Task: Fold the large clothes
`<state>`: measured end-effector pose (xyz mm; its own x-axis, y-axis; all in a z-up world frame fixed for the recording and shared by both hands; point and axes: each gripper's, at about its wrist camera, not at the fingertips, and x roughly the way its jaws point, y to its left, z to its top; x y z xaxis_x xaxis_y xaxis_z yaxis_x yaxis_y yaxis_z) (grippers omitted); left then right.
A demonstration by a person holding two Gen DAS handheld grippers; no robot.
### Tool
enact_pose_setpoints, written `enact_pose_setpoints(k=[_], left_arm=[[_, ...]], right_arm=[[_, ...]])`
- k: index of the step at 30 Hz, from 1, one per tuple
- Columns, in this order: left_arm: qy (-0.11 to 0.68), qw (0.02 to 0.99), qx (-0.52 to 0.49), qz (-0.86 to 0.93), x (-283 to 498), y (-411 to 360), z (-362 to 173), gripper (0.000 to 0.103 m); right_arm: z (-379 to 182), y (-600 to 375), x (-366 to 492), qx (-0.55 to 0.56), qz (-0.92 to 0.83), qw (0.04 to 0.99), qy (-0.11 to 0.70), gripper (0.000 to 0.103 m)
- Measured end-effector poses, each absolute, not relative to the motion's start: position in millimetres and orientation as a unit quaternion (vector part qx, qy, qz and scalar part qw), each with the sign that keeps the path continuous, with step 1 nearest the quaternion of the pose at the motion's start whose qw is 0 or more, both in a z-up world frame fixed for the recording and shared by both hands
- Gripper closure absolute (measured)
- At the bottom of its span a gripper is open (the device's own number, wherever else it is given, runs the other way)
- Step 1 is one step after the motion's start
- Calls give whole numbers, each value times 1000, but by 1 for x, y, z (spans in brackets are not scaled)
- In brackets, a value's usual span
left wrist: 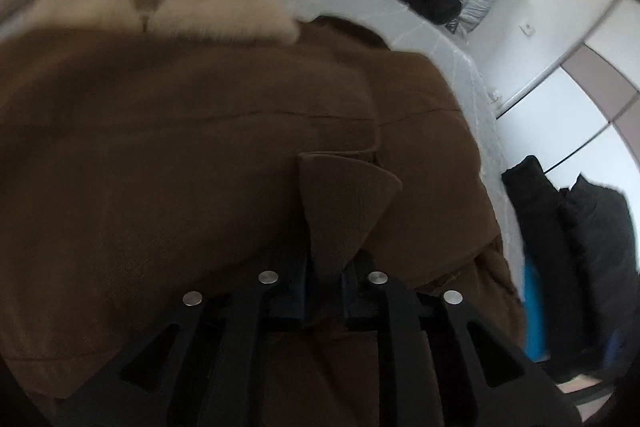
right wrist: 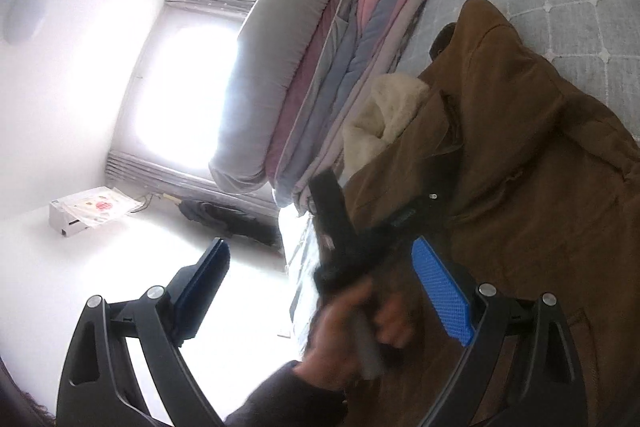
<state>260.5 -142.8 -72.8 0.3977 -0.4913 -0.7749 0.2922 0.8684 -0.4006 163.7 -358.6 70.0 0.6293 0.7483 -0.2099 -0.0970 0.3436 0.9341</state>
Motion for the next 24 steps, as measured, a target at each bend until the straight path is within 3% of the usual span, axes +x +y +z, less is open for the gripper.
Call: enact_pose_setpoints(k=[3, 5, 11, 15, 19, 24], left_arm=[[509, 829, -45, -228, 257, -154, -56, 79], [491, 840, -12, -229, 240, -163, -28, 60], [426, 857, -67, -282, 236, -129, 10, 40], [452, 838, -136, -273, 261, -109, -20, 38], [511, 819, -125, -230, 286, -116, -90, 38], [451, 829, -156, -292, 271, -126, -56, 38]], right_arm=[[70, -360, 163, 509, 284, 746, 322, 14], [68, -362, 163, 514, 281, 743, 322, 14], [65, -359, 162, 517, 275, 744, 322, 14], [62, -358, 164, 516, 268, 745, 326, 14], [59, -357, 168, 515, 265, 744, 332, 14], [60, -361, 166, 519, 265, 744, 326, 14]])
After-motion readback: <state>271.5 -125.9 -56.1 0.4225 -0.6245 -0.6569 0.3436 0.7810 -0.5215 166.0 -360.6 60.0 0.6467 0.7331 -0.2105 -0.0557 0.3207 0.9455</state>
